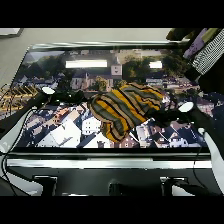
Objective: Fold the clothes and pants, and hang the long-sleeved shirts on hangers.
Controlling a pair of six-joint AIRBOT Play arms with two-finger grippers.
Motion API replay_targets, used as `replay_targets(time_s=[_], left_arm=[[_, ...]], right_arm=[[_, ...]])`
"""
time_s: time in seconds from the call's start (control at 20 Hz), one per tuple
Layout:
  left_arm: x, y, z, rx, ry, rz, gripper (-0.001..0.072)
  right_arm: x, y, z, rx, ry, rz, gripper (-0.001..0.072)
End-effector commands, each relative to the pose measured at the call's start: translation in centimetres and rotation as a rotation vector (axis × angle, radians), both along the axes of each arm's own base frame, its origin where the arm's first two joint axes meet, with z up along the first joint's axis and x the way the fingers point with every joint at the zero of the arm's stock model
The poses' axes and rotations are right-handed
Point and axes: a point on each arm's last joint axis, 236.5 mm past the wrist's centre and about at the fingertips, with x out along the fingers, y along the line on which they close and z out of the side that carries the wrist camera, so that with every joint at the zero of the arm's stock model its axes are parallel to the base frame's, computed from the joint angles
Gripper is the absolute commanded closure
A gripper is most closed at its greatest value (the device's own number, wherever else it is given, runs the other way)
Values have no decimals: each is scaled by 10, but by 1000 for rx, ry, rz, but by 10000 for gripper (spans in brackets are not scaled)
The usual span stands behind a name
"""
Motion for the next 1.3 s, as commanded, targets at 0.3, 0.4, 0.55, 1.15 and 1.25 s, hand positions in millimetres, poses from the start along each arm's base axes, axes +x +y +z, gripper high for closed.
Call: replay_targets(time_s=[0.3, 0.4, 0.55, 1.15, 1.25], left_arm=[[22, 28, 89, 70, -148, 34, 693], [26, 44, 157, 151, -273, 21, 693], [5, 59, 283, 255, -520, -5, 693], [-243, 132, 559, 438, -1157, 310, 689], [-251, 136, 564, 448, -1175, 322, 690]], right_arm=[[69, 9, 115, 1, -336, -51, 690], [83, -4, 210, -48, -523, -52, 690], [67, -4, 357, -77, -810, -18, 690], [-174, -6, 556, -96, -1170, -22, 690], [-173, -5, 544, -62, -1097, -44, 690]])
